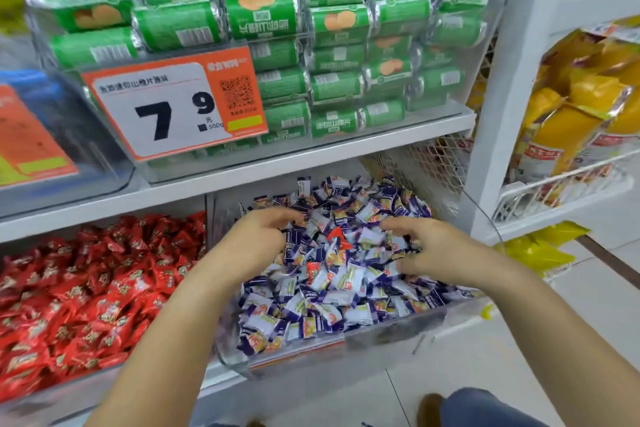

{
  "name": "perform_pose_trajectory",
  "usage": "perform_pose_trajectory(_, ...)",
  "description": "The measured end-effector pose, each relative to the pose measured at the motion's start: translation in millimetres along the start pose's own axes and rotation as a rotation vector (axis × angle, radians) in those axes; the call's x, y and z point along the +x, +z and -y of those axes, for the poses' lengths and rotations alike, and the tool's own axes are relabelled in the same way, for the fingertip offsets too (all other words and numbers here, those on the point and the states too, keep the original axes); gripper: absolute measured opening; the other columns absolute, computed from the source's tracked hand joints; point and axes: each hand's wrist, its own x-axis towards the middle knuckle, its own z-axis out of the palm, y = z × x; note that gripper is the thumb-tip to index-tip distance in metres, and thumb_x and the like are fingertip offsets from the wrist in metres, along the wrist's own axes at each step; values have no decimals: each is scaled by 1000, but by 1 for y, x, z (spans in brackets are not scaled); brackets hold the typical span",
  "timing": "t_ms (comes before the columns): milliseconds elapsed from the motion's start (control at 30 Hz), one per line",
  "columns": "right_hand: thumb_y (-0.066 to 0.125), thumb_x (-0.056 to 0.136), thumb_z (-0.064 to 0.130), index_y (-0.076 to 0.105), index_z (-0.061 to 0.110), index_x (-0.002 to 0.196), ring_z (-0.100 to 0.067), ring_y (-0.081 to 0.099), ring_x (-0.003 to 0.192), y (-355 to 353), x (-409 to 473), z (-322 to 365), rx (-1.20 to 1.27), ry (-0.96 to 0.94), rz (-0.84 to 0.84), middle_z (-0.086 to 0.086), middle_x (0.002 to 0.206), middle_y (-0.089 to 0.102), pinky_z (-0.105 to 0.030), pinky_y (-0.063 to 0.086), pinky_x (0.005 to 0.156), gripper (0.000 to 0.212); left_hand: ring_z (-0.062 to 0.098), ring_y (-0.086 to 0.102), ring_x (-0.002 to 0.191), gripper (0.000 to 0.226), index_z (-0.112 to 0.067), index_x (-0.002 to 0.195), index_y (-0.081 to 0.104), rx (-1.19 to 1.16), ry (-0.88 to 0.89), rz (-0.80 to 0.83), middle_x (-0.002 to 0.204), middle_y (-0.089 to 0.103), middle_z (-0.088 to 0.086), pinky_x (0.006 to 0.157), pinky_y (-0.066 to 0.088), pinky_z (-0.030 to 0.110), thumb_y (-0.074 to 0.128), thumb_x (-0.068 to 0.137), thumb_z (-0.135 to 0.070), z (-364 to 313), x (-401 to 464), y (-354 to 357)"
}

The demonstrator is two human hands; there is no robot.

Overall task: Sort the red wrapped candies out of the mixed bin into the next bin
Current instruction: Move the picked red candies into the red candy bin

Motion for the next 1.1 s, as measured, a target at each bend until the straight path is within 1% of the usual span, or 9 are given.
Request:
perform_pose_trajectory(167, 60, 88, 37, 45, 20, 138, -20, 53, 118, -6, 2, 1, -222, 141, 56, -5, 135, 52, -29, 44, 93, 55, 13, 45, 74, 28, -6, 96, 54, 469, -283, 162, 89, 49, 6, 64, 36, 22, 29, 100, -20, 0, 9, 16)
perform_pose_trajectory(267, 59, 83, 51, 60, 12, 98, -18, 53, 77, -3, 13, 11, -401, 229, 233, -6, 93, 60, -29, 44, 66, 42, 28, 39, 132, 72, -9, 145, 33, 358, -384, 239, 150, 32, 14, 106, 35, 33, 12, 97, -59, -6, 11, 24)
perform_pose_trajectory(333, 60, 84, 47, 54, 12, 80, -16, 46, 65, 0, 21, 21, -430, 280, 335, -3, 79, 53, -28, 41, 57, 35, 31, 27, 140, 79, -19, 151, 18, 237, -420, 226, 157, 18, 11, 113, 26, 42, 5, 90, -68, -7, 16, 29)
perform_pose_trajectory(500, 62, 83, 44, 40, 12, 135, -27, 44, 128, 3, 32, 26, -297, 360, 472, -8, 144, 37, -39, 43, 100, 65, 27, 18, 143, 77, -27, 150, 18, -293, -494, 139, 157, 16, 7, 116, 16, 48, 19, 88, -73, -2, 30, 43)
perform_pose_trajectory(633, 65, 81, 33, 35, 11, 132, -27, 43, 127, 16, 37, 25, -111, 357, 433, -10, 142, 37, -43, 43, 103, 63, 26, 39, 133, 84, -28, 139, 43, -580, -507, 104, 145, 41, 2, 111, 27, 48, 42, 75, -81, 6, 38, 58)
perform_pose_trajectory(800, 62, 84, 9, 22, 13, 144, -29, 33, 135, 33, 38, 29, 292, 314, 332, -11, 149, 29, -41, 36, 105, 72, 16, 69, 81, 33, -24, 86, 70, -677, -365, 117, 94, 74, 1, 77, 51, 31, 58, 84, -55, 4, 32, 49)
perform_pose_trajectory(933, 61, 82, -2, 28, 16, 141, -22, 56, 95, 36, 37, 34, 335, 136, 213, -1, 126, 49, -34, 48, 84, 70, 16, 52, 118, 58, -31, 115, 63, -595, -268, 79, 125, 58, -11, 105, 35, 40, 65, 68, -65, -3, 17, 33)
perform_pose_trajectory(1000, 63, 81, -2, 21, 27, 148, -16, 54, 71, 29, 31, 32, 292, 76, 213, 9, 132, 40, -30, 46, 67, 84, 9, 48, 108, 41, -32, 118, 59, -492, -162, 22, 116, 55, -14, 96, 31, 28, 58, 83, -53, -9, 7, 28)
perform_pose_trajectory(1100, 63, 84, 3, 40, 32, 140, 2, 54, 69, 10, 12, 20, 35, 14, 238, 15, 122, 54, -17, 43, 62, 67, 0, 50, 102, 29, -33, 117, 63, -254, 2, -28, 108, 56, -21, 90, 29, 20, 52, 92, -42, -14, -6, 19)
